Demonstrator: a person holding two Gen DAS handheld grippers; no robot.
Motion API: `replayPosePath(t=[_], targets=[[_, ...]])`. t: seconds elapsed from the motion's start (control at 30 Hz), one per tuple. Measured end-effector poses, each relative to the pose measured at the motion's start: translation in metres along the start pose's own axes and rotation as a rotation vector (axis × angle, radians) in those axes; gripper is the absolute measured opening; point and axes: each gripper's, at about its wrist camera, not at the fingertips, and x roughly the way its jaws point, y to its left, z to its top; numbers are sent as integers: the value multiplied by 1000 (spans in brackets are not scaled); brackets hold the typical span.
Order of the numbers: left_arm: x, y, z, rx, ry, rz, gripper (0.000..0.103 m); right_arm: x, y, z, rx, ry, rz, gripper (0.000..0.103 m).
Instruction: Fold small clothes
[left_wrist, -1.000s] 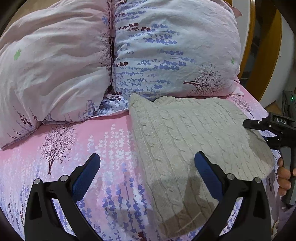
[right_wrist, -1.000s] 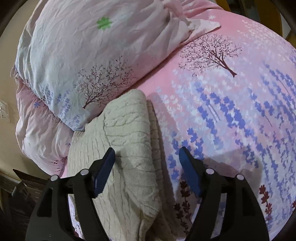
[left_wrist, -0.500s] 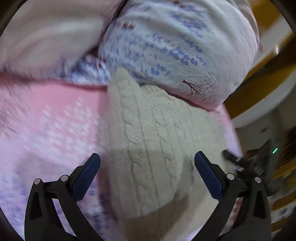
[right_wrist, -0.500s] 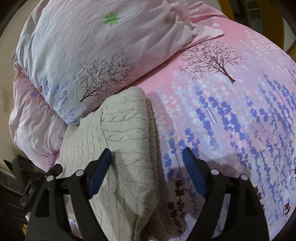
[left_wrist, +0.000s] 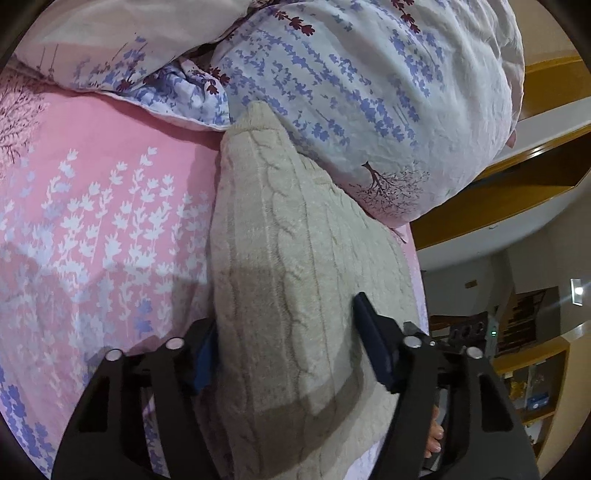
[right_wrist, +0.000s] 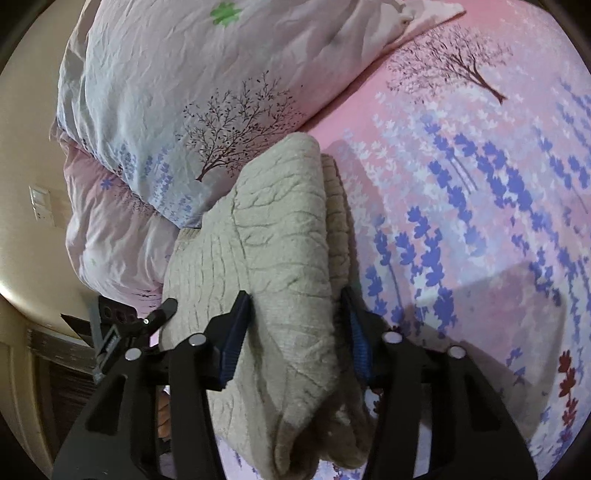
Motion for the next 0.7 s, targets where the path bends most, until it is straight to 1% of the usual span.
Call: replayPosePath(t=[0.03,0.07,0.1,0.13,0.23,0.3,0.37,0.43,0.47,0.5,0.57,0.63,0.67,0.7], targets=[[0,0,1,0,-2,-5,55,-2,-2,0,3,-2,13,35],[-3,0,1,2,-5,-11,51,-4,-5,-2,13,-4,33,32],[-6,1,0,2,-10,-25,45,-4,-5,-4,26,-7,57,31],[-11,3,0,2,-12,-41,42,-6,-5,-5,33,-10,75,30],[-28,6,-2,29,-12,-67,39,-10,6,-10,31,-20,142,29],[-43,6,-4,54,-13,-71,38,-8,26,-14,-14,-24,150,28],[-70,7,-5,101,-41,-46,38,-2,45,-18,-56,-10,157,28],[-93,10,-5,125,-74,-26,38,12,69,-26,-120,12,152,28],[-111,17,-4,130,-96,-7,38,22,80,-29,-141,22,152,28],[-119,21,-3,132,-109,10,38,33,90,-33,-164,36,156,28],[-145,36,1,138,-149,70,38,57,107,-43,-203,67,151,28],[-148,52,8,114,-164,116,39,83,123,-55,-254,84,111,28],[-151,69,11,80,-157,138,40,91,127,-60,-277,79,79,29],[-145,77,13,58,-144,154,42,99,132,-64,-313,63,15,30]])
